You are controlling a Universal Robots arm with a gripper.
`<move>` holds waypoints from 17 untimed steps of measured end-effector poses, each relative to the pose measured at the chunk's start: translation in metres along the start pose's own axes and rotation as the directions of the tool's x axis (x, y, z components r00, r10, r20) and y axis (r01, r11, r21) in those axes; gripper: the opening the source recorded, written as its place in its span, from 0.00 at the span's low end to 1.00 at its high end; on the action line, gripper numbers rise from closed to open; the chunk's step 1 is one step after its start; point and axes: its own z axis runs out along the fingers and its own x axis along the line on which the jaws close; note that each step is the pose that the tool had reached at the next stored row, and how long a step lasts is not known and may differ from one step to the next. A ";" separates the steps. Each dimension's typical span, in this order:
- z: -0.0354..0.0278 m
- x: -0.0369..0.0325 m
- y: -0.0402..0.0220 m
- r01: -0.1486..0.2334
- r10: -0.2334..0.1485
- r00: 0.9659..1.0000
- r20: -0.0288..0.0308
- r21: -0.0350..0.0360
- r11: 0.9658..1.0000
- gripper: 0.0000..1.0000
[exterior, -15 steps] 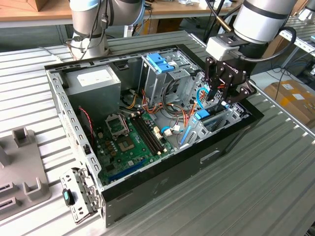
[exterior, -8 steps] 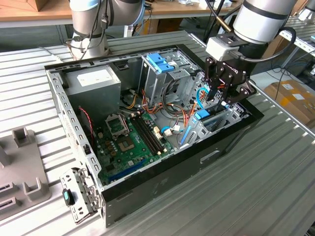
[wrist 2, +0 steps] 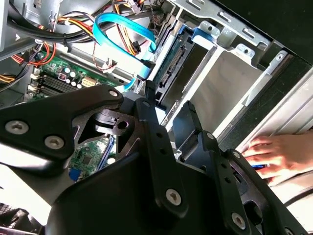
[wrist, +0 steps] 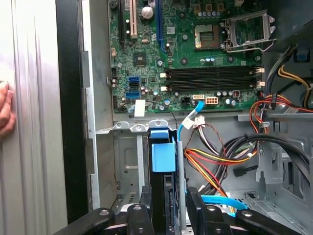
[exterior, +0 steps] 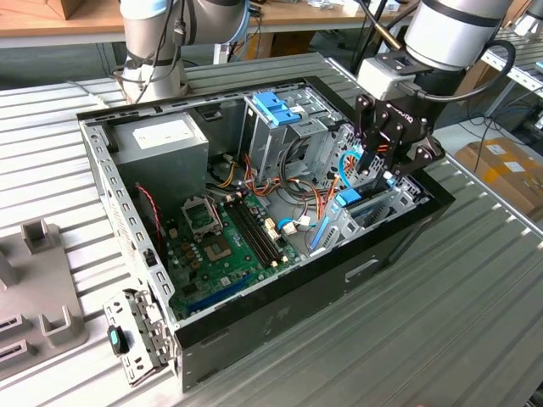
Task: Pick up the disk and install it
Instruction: 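Insert the first disk wire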
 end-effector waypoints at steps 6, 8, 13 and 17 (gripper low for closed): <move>-0.0007 0.0000 0.0000 0.000 0.000 1.000 0.000 0.000 1.000 0.42; -0.0024 0.0000 0.0000 0.000 0.000 1.000 0.000 0.000 1.000 0.42; -0.0113 0.0005 0.0000 0.000 0.000 1.000 0.000 0.000 1.000 0.42; -0.0196 0.0009 -0.0001 0.000 0.000 1.000 0.000 0.000 1.000 0.42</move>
